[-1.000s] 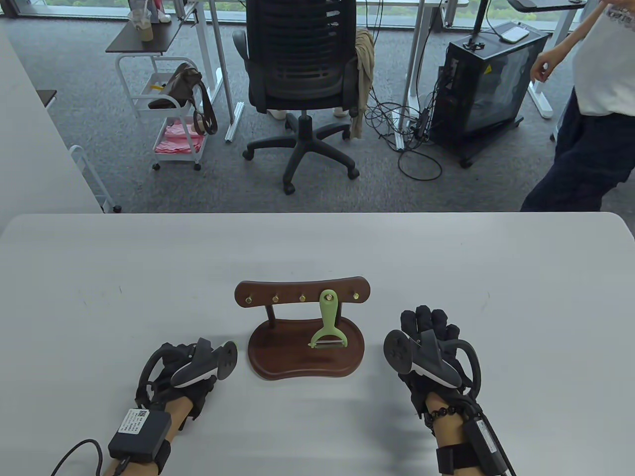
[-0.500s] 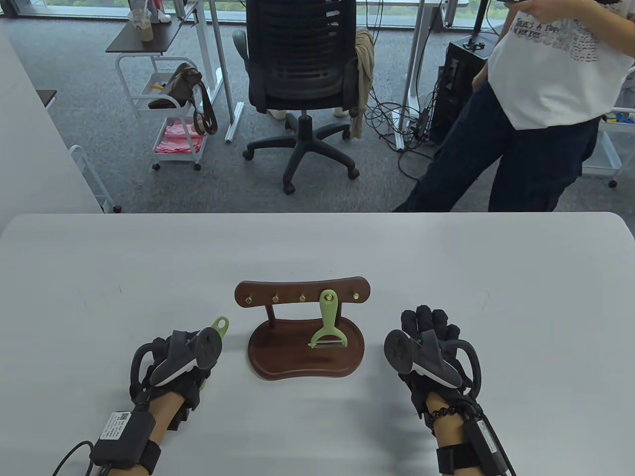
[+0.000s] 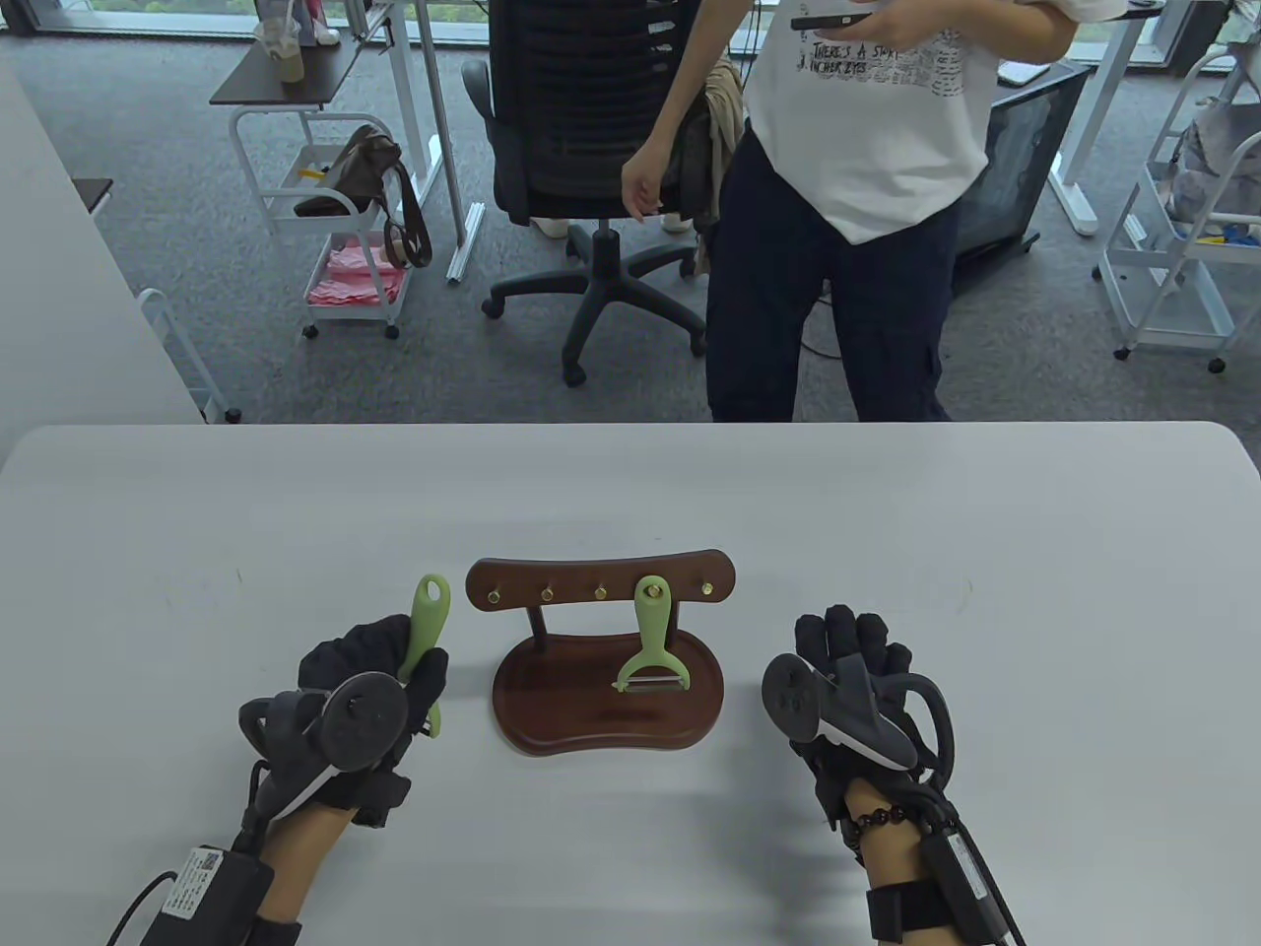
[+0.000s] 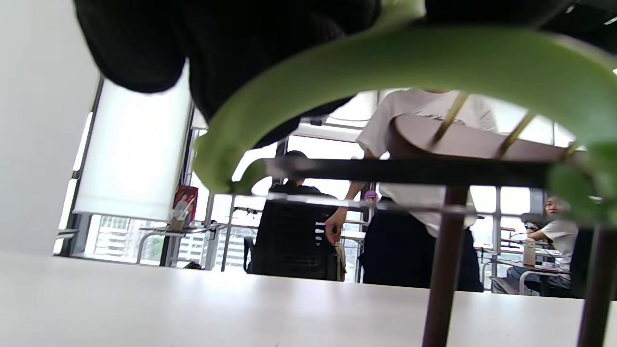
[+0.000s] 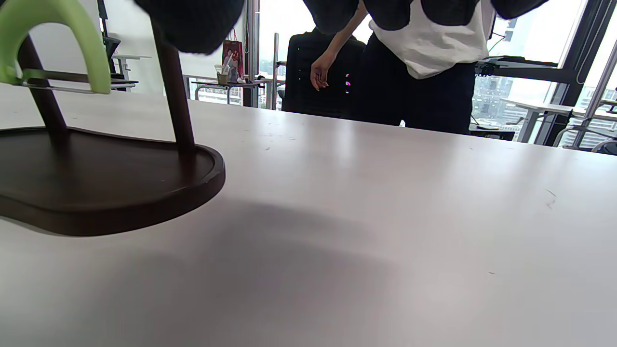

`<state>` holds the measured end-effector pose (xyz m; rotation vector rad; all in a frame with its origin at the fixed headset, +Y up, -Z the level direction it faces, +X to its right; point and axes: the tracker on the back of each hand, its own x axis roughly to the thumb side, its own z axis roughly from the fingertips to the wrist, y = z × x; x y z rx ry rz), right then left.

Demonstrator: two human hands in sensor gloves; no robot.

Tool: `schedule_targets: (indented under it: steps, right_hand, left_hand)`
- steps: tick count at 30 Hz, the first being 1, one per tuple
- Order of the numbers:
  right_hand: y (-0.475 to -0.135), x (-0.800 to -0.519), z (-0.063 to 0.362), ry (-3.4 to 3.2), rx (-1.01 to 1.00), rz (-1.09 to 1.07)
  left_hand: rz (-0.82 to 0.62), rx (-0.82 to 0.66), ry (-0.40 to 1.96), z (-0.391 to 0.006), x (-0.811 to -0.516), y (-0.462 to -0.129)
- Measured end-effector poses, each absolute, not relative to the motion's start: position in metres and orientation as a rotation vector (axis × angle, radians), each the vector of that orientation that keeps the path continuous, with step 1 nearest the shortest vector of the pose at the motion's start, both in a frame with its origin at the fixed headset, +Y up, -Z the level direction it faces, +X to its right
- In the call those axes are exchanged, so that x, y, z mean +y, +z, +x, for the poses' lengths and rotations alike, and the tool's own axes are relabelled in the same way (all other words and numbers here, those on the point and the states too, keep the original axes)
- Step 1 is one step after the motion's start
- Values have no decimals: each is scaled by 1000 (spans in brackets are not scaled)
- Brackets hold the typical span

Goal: Hook vegetable scraper onto key rack

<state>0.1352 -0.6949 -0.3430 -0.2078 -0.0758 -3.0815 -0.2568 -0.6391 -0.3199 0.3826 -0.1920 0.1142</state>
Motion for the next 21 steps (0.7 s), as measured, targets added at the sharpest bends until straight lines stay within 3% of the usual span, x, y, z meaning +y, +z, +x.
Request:
schedule_targets:
  steps: [7, 21]
  right_hand:
    - [-343, -695, 135, -3084, -72, -206]
    - [-344, -695, 135, -3089, -71, -205]
  left_hand:
    - [421, -248, -32, -225, -642, -317]
    - [388, -213, -125, -218, -656, -334]
